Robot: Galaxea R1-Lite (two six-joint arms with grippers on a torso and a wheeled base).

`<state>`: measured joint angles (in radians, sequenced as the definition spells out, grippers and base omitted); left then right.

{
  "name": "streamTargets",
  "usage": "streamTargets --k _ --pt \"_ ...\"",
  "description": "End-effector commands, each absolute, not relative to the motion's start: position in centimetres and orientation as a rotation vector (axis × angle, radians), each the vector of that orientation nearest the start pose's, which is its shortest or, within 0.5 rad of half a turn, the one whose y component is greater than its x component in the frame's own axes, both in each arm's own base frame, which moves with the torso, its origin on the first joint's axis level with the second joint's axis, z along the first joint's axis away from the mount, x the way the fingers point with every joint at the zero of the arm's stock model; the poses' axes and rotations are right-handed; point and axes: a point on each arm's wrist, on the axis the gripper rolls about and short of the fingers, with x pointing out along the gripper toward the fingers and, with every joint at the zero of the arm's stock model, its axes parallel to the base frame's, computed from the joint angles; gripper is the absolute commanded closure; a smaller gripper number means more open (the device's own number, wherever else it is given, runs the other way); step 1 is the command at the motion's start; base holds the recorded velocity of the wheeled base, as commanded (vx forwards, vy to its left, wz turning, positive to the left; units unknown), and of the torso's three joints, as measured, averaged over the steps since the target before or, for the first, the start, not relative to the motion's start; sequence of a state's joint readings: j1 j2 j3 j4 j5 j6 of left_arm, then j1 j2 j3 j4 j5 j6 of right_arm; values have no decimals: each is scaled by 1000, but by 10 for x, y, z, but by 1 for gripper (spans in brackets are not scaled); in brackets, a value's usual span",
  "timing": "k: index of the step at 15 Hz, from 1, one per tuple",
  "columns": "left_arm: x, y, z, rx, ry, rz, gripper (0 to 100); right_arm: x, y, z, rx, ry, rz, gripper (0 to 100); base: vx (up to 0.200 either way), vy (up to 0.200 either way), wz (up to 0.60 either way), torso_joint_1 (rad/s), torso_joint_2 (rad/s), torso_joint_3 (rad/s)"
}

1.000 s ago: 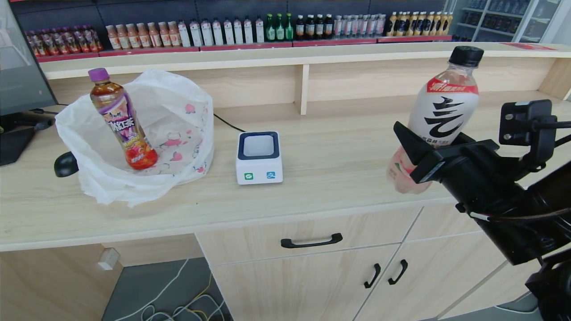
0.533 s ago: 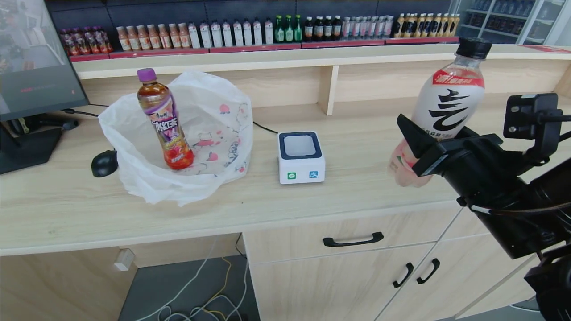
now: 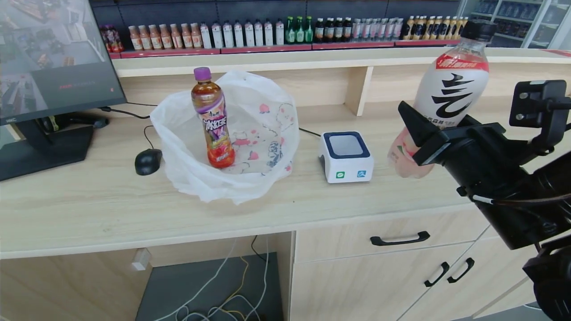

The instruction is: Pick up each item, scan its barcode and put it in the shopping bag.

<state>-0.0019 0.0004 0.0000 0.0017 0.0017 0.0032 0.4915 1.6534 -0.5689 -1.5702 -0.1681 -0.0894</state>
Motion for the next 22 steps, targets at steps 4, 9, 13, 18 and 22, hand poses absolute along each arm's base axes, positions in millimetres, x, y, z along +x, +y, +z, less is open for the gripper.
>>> streamTargets --k 4,9,13,18,22 --pt "-23 0 75 3 2 0 0 235 124 223 96 -455 309 100 0 0 0 0 0 0" --pt "-23 0 75 3 2 0 0 245 152 244 154 -538 368 100 0 0 0 0 0 0" --pt "-23 0 75 3 2 2 0 257 166 250 213 -544 387 100 0 0 0 0 0 0" --pt "-23 0 75 3 2 0 0 272 184 247 415 -448 436 100 0 0 0 0 0 0" --pt "-23 0 75 3 2 0 0 300 204 256 651 -465 500 100 0 0 0 0 0 0"
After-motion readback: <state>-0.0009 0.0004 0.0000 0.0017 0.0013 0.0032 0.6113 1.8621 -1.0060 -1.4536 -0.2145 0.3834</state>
